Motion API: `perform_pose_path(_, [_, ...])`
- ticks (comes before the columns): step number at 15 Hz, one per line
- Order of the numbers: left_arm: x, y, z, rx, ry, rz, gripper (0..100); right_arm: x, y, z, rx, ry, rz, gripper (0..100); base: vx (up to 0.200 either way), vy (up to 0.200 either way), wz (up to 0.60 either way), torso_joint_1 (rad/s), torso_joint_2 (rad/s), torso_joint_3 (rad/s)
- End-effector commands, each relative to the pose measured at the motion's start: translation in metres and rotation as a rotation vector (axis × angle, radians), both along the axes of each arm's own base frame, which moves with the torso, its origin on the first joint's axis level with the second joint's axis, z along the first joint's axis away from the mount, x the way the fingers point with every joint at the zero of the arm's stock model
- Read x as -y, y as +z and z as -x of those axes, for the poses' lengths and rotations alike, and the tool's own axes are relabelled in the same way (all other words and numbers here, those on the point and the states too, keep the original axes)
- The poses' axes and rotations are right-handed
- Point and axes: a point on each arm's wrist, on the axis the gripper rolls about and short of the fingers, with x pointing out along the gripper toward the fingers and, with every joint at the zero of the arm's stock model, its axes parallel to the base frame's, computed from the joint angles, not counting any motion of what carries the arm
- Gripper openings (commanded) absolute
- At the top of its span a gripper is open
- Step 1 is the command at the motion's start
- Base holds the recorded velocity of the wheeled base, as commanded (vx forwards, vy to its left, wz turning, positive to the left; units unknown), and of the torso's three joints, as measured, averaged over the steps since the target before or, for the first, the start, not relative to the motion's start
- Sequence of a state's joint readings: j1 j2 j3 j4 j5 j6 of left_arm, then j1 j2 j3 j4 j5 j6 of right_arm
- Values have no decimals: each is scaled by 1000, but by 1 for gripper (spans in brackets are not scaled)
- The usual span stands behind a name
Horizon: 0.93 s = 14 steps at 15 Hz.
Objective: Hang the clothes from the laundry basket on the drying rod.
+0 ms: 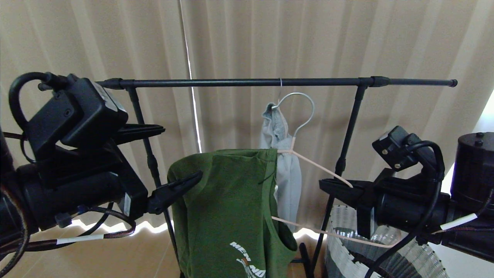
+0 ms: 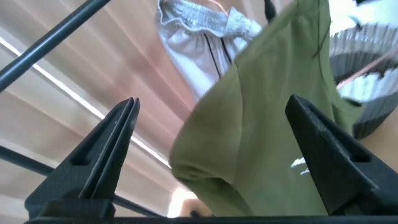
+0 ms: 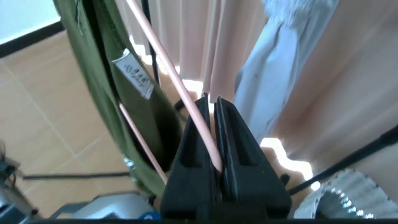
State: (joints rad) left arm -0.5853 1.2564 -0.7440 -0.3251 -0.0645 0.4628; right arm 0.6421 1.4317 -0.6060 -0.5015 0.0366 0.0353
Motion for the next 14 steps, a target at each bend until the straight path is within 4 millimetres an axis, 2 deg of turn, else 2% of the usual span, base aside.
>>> perform_pose_path(1, [4,-5,-7,-9,1,-34,100,-4,-5,-5,-10,3,9,0,0,0,0,0,0,0])
perform_pose_path(4, [4,-5,-7,14,-10,-63,100,-6,-7,-7,-11,3,12,0,0,0,0,0,0,0])
perform_pose_path(9, [19,-8,-3,8,-94,-74,100,-12,-10,-14,8,16,33,0,0,0,0,0,0,0])
perform_pose_path(14, [28,-10,-31,22,-68,-137,100,-23,-7,-13,58,87,4,0,0,0,0,0,0,0])
